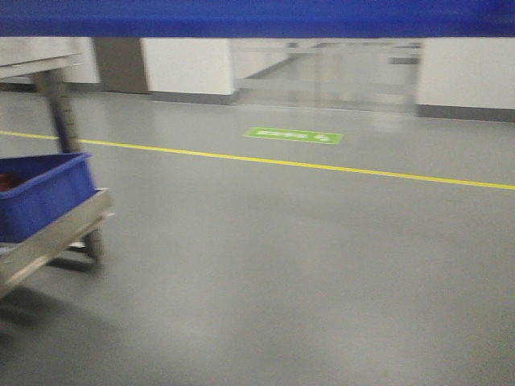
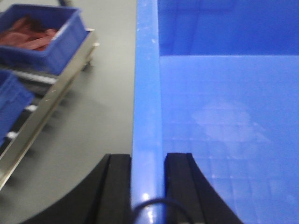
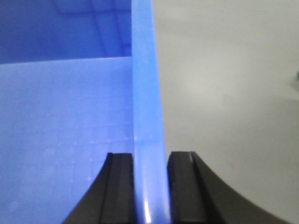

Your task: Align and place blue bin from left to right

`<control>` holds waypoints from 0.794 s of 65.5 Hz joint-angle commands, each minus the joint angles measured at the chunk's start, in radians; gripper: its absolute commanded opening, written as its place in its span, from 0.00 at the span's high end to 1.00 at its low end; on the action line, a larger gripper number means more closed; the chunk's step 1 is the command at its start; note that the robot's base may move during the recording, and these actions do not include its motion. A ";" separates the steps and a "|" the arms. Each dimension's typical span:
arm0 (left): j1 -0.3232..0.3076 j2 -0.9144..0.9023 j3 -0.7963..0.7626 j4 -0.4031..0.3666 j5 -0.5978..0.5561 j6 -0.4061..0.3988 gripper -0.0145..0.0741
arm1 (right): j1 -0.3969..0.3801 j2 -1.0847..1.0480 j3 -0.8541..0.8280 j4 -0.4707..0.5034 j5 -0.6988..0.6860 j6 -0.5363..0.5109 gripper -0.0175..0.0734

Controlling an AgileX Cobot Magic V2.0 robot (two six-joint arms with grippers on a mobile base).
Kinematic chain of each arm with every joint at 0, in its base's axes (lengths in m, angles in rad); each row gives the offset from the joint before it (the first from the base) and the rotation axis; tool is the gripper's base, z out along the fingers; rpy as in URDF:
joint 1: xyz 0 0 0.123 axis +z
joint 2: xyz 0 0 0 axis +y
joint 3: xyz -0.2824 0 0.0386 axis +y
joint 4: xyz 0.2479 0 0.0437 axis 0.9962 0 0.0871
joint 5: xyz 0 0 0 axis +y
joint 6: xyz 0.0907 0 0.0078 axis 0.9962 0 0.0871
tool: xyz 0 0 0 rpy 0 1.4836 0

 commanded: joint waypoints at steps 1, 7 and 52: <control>-0.018 -0.006 -0.008 0.010 -0.099 -0.009 0.96 | 0.015 -0.007 -0.008 -0.013 -0.236 -0.001 0.88; -0.018 -0.006 -0.008 0.010 -0.099 -0.009 0.96 | 0.015 -0.007 -0.008 -0.013 -0.236 -0.001 0.88; -0.018 -0.006 -0.008 0.010 -0.099 -0.009 0.96 | 0.015 -0.007 -0.008 -0.013 -0.236 -0.001 0.88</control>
